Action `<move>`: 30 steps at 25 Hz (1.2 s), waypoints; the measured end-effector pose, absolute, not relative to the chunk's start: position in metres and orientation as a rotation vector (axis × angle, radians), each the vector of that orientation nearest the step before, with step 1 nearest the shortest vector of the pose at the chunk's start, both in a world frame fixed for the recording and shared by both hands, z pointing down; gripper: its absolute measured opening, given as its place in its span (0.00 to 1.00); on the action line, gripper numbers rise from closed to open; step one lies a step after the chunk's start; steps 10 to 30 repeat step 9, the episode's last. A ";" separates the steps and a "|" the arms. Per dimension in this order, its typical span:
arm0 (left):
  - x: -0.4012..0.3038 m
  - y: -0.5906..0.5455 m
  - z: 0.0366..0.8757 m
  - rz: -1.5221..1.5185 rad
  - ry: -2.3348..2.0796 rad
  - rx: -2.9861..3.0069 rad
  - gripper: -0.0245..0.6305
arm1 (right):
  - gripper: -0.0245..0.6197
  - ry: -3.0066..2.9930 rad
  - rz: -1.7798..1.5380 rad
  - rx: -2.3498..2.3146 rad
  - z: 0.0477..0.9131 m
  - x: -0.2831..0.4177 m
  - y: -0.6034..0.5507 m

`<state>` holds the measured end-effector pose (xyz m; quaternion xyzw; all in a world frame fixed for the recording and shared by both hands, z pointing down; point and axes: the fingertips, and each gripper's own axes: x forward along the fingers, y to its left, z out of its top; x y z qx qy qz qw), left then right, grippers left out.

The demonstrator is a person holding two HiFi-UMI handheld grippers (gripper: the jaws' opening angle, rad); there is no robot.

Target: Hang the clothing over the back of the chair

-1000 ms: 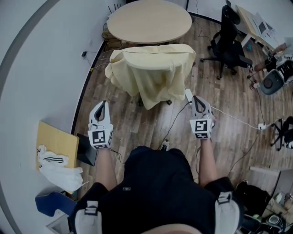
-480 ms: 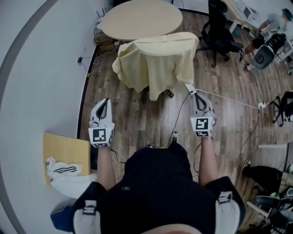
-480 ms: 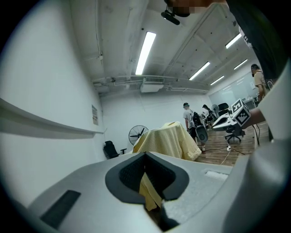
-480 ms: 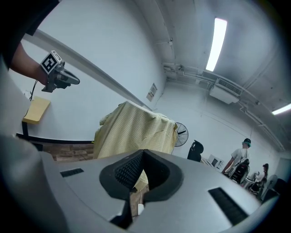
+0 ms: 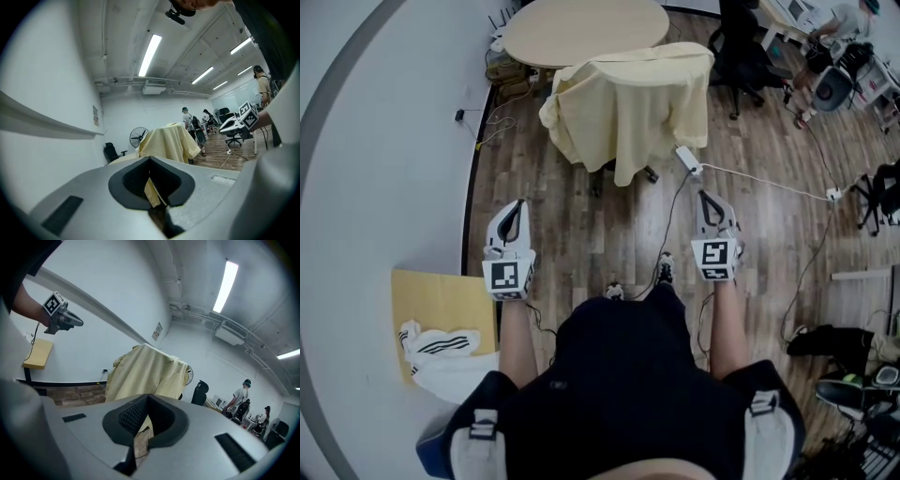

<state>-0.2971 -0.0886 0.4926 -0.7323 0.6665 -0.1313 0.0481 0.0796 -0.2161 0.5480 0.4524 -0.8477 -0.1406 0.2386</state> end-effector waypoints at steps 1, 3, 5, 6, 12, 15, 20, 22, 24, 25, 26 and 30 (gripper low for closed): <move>-0.299 -0.086 0.494 -0.404 2.034 -2.235 0.04 | 0.03 -2.320 -0.384 1.238 0.548 0.078 -0.214; -0.303 -0.082 0.495 -0.402 2.038 -2.235 0.04 | 0.03 -2.317 -0.390 1.235 0.549 0.075 -0.209; -0.305 -0.080 0.496 -0.404 2.033 -2.236 0.04 | 0.03 -2.313 -0.396 1.232 0.549 0.073 -0.206; -0.305 -0.079 0.497 -0.402 2.030 -2.238 0.04 | 0.03 -2.312 -0.401 1.230 0.550 0.072 -0.205; -0.307 -0.075 0.501 -0.408 2.024 -2.243 0.04 | 0.03 -2.309 -0.404 1.227 0.552 0.068 -0.200; -0.307 -0.075 0.501 -0.408 2.024 -2.243 0.04 | 0.03 -2.309 -0.404 1.227 0.552 0.068 -0.200; -0.307 -0.075 0.501 -0.408 2.024 -2.243 0.04 | 0.03 -2.309 -0.404 1.227 0.552 0.068 -0.200; -0.307 -0.075 0.501 -0.408 2.024 -2.243 0.04 | 0.03 -2.309 -0.404 1.227 0.552 0.068 -0.200; -0.307 -0.075 0.501 -0.408 2.024 -2.243 0.04 | 0.03 -2.309 -0.404 1.227 0.552 0.068 -0.200; -0.307 -0.075 0.501 -0.408 2.024 -2.243 0.04 | 0.03 -2.309 -0.404 1.227 0.552 0.068 -0.200; -0.307 -0.075 0.501 -0.408 2.024 -2.243 0.04 | 0.03 -2.309 -0.404 1.227 0.552 0.068 -0.200; -0.307 -0.075 0.501 -0.408 2.024 -2.243 0.04 | 0.03 -2.309 -0.404 1.227 0.552 0.068 -0.200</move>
